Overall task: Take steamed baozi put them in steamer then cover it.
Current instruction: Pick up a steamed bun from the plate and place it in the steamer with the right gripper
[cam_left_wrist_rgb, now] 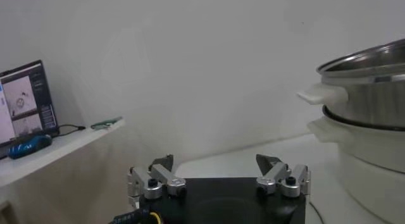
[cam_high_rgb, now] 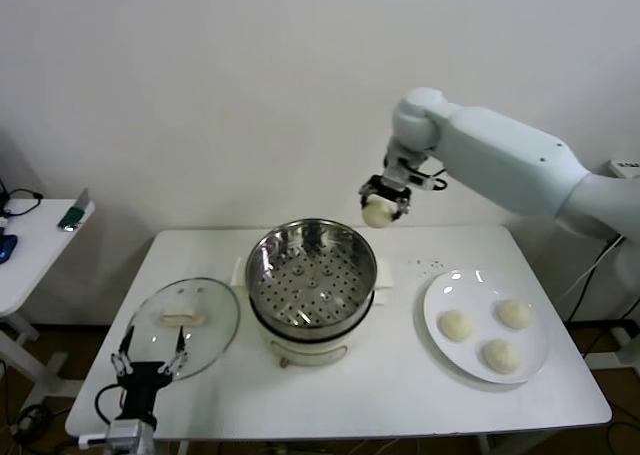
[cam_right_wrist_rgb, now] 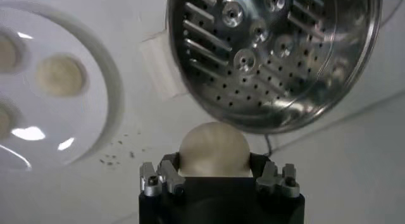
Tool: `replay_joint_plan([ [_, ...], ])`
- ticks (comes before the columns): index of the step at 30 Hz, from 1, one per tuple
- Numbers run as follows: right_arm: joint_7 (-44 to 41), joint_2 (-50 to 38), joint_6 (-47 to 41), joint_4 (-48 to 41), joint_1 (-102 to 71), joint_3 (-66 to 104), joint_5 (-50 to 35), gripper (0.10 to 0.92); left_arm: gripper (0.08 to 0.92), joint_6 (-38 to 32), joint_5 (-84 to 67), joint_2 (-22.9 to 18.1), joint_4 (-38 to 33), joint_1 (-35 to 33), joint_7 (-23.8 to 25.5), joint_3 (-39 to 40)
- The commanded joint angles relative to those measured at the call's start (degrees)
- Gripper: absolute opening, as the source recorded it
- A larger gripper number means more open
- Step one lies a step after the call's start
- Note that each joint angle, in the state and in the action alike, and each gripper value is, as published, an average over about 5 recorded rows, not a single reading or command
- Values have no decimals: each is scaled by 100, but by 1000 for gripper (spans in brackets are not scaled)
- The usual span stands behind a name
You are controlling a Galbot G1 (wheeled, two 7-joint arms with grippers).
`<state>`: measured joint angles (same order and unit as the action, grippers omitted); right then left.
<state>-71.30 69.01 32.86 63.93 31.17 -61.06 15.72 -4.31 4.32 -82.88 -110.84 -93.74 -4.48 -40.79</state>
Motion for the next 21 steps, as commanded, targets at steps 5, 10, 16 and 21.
replay_joint_plan([
  [5, 154, 1461, 793, -103, -622, 300, 1537, 712, 823, 9, 54, 20, -21, -10, 4, 44],
  [10, 273, 1749, 911, -723, -967, 400, 2035, 710, 823, -7, 50, 41, -51, -70, 6, 27],
  [16, 298, 1809, 878, -1129, -1165, 358, 2131, 712, 823, -57, 26, 47, -20, -145, 7, -7],
  [21, 312, 1791, 866, -1186, -1247, 339, 2205, 712, 823, -91, 30, 36, 17, -175, 8, -9],
])
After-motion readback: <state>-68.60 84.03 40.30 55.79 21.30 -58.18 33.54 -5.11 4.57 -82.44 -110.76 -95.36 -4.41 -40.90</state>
